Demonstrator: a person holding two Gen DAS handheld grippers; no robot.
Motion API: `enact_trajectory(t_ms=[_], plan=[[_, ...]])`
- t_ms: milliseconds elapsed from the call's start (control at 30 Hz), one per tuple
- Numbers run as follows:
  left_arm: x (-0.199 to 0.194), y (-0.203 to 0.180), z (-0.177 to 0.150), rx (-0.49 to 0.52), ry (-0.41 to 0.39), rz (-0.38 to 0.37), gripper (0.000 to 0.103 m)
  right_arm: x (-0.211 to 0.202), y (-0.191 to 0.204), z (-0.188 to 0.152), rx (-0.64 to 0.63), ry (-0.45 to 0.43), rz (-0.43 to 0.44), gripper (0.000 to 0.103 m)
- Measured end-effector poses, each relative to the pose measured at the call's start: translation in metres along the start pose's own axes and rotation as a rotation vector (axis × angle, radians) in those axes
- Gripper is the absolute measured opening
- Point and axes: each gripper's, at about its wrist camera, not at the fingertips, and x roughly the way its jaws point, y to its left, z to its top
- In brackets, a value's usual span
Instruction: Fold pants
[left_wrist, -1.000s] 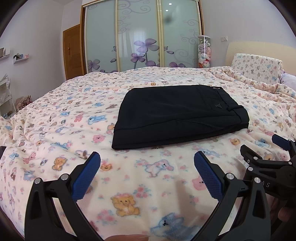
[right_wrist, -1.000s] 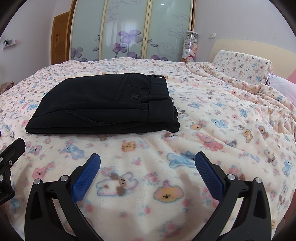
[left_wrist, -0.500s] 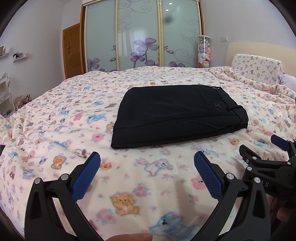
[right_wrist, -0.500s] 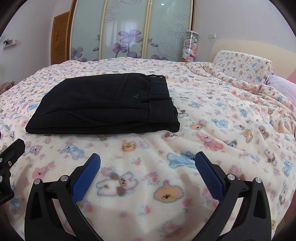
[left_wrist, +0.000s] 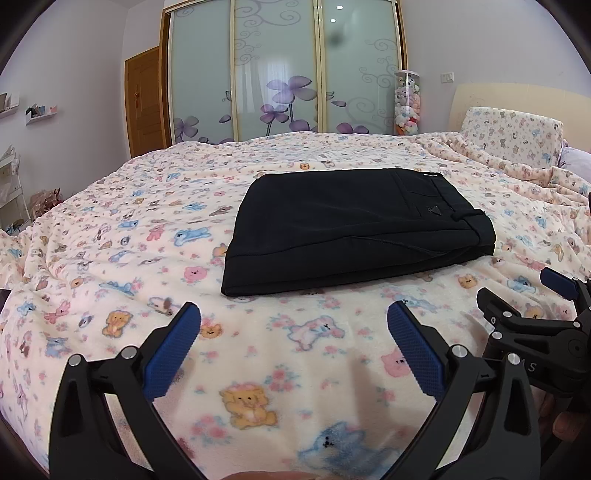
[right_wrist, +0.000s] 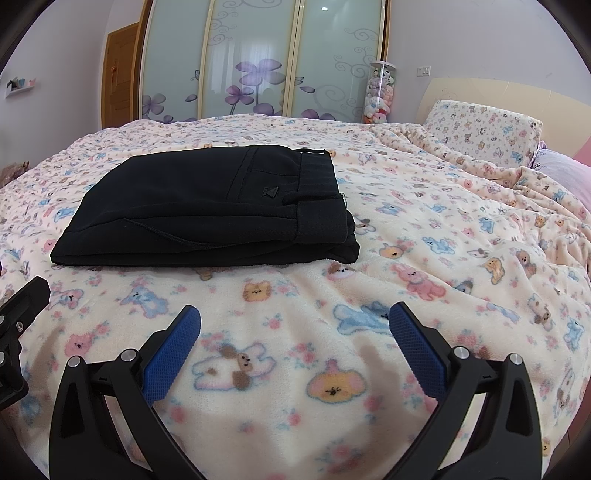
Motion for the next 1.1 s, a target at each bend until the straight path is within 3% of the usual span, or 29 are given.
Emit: enact_trajectory(t_ms=[1100], plan=[[0.0029,0.0070,-0.0003,-0.026,0.002,0.003,0.101,0.0042,0.0023,-0.0018,-0.003,0.005,0.003,0.102]])
